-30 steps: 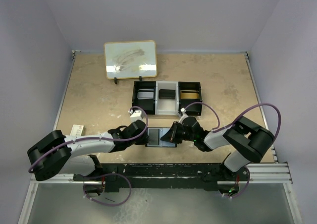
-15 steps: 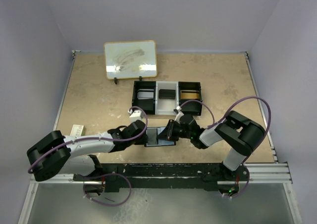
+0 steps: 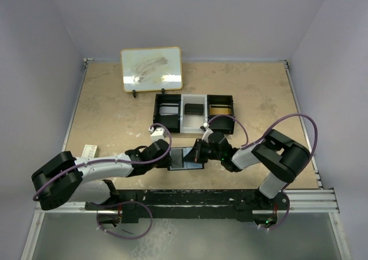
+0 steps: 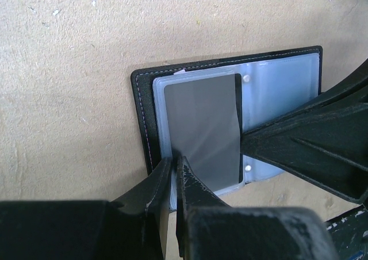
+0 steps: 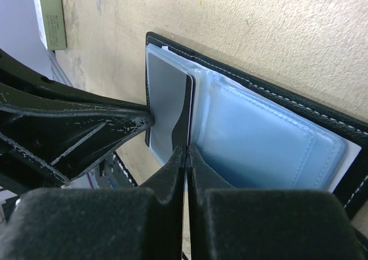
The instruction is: Take the credit cards out of the card holder
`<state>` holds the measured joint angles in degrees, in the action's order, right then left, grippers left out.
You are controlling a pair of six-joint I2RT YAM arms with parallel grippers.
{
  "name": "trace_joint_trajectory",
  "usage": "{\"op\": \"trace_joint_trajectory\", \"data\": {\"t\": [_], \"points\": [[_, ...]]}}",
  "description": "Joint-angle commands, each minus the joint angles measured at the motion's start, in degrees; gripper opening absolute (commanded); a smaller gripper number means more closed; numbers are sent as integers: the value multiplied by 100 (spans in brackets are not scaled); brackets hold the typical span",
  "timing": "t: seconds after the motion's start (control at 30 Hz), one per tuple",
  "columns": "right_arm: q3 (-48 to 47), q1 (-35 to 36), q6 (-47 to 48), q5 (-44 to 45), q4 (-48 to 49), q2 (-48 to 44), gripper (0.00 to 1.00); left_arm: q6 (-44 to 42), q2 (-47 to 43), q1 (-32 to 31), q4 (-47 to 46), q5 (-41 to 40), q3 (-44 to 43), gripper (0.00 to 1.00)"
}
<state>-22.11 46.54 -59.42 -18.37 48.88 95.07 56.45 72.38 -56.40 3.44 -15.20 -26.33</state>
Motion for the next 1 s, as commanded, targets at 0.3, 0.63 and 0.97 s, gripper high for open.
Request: {"op": "trace_joint_trajectory", "data": {"t": [0.3, 0.63, 0.97], "points": [[-69, 83, 13, 495, -987, -931, 0, 79, -126, -90, -141, 48, 139, 5], [-237, 65, 128, 362, -1204, -632, 18, 43, -73, -90, -176, 139, 145, 5], [-412, 82, 190, 109, -551, 56, 24, 6, 168, -90, -471, 403, 199, 5]]}}
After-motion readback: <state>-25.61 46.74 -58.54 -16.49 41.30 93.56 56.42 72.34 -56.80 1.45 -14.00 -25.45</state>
